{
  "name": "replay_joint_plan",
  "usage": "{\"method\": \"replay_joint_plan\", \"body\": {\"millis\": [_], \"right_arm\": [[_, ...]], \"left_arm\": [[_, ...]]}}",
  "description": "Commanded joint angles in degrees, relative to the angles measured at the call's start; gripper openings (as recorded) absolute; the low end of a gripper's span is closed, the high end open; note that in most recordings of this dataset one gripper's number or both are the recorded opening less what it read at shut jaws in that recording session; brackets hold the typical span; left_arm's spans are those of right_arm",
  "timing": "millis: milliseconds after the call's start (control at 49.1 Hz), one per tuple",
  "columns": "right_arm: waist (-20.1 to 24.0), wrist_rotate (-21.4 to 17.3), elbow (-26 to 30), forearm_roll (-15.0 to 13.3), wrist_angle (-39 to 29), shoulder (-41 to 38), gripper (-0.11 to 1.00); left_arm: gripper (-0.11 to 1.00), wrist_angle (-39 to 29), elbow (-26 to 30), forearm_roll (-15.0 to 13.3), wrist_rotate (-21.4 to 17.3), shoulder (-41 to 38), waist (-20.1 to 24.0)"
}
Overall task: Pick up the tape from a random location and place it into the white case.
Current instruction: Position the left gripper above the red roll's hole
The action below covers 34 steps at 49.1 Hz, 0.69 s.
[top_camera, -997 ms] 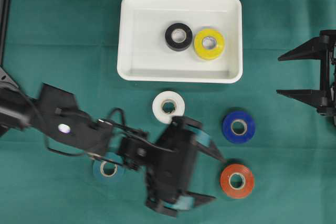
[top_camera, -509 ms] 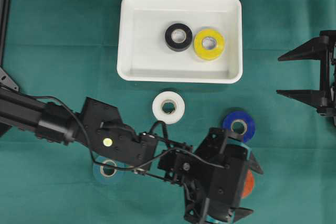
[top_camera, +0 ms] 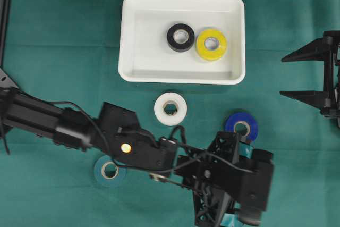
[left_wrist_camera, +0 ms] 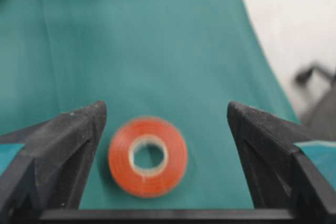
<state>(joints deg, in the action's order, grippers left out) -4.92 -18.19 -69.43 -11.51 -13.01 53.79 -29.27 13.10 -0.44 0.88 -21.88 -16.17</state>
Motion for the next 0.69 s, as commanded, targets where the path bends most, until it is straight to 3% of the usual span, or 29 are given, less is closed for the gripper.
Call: {"method": "replay_joint_plan", "body": {"millis": [0, 163, 285, 672], "right_arm": [[-0.09, 0.00, 0.70, 0.09, 0.18, -0.62, 0.84], [-0.09, 0.00, 0.70, 0.09, 0.18, -0.88, 0.84], [-0.09, 0.00, 0.62, 0.09, 0.18, -0.97, 0.84], [-0.09, 0.00, 0.62, 0.00, 0.18, -1.05, 0.84]], "left_arm": [[0.93, -6.68, 5.45, 0.26, 0.09, -0.18, -0.44], [0.93, -17.84, 13.36, 0.53, 0.09, -3.60, -1.32], [0.93, -22.50, 16.96, 0.79, 0.09, -5.10, -1.67], [0.94, -23.12, 17.31, 0.88, 0.09, -5.71, -1.58]]}}
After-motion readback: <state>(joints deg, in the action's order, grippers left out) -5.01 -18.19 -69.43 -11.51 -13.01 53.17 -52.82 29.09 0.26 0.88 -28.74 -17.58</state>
